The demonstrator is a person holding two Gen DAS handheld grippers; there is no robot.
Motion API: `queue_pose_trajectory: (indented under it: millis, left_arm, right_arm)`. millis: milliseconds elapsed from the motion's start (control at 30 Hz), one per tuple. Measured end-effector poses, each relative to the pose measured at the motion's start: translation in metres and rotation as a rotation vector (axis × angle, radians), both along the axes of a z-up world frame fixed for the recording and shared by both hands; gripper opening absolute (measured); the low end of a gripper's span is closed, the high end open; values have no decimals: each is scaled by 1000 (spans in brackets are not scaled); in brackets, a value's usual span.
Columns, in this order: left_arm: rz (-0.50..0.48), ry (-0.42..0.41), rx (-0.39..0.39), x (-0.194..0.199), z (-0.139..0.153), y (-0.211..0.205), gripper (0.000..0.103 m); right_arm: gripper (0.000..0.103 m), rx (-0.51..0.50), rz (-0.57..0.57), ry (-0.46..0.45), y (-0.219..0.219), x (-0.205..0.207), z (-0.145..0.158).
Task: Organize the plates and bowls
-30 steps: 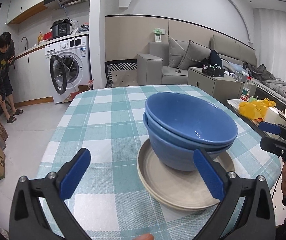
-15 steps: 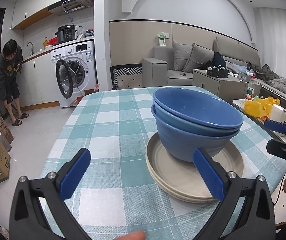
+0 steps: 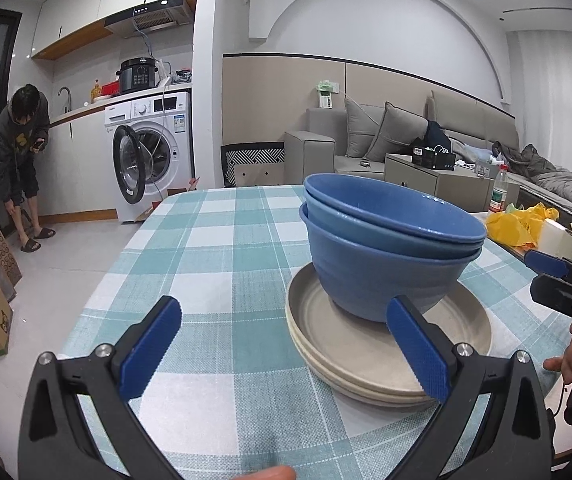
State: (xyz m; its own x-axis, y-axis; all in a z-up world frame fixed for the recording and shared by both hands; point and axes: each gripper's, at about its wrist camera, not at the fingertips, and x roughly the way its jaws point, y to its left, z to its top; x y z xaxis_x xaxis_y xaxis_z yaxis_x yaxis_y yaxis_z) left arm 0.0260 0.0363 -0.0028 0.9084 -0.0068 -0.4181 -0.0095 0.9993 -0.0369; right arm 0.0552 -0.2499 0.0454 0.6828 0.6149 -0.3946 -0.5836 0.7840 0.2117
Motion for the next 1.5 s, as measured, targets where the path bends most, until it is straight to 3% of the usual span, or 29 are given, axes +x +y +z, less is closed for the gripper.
queue_pose_trajectory:
  millis: [533, 1500]
  left_arm:
    - [-32, -28, 10, -9, -14, -9, 103]
    - [-29, -28, -11, -11, -20, -8, 103]
  right_arm:
    - [102, -26, 6, -50, 3, -17, -11]
    - [102, -19, 22, -57, 4, -18, -13]
